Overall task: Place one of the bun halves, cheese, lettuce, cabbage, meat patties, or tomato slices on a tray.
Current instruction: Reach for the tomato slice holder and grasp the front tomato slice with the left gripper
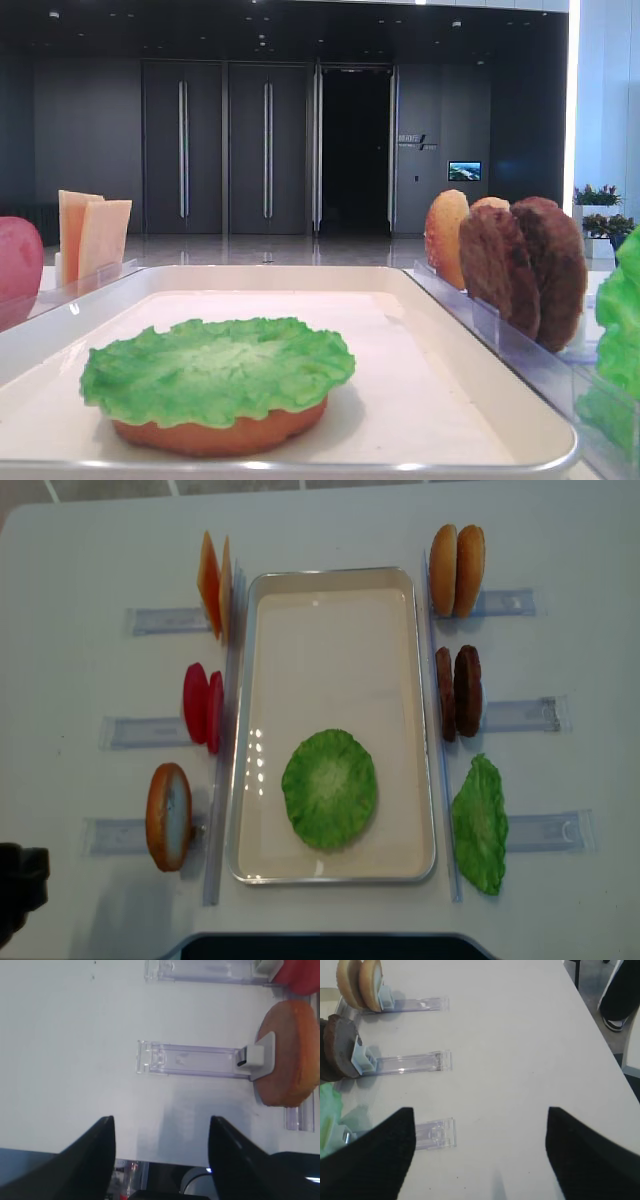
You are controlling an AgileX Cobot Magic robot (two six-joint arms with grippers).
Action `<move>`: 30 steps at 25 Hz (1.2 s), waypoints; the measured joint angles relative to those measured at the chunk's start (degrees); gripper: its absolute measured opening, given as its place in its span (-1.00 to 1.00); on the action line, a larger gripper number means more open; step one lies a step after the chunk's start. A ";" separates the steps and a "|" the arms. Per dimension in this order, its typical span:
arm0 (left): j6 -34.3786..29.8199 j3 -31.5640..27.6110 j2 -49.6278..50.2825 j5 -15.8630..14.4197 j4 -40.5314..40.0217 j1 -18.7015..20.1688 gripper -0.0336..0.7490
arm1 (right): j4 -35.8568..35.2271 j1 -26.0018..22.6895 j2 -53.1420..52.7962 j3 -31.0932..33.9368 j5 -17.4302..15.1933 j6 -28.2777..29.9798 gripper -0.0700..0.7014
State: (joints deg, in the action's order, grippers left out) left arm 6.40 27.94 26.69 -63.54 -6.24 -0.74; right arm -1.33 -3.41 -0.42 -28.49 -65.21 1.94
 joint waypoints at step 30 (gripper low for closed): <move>0.31 33.53 53.14 1.44 3.64 0.00 0.24 | 0.00 0.00 0.00 0.00 0.00 0.00 0.58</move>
State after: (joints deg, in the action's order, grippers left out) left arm 6.71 61.47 79.83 -62.10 -2.60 -0.74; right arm -1.33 -3.41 -0.42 -28.49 -65.21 1.94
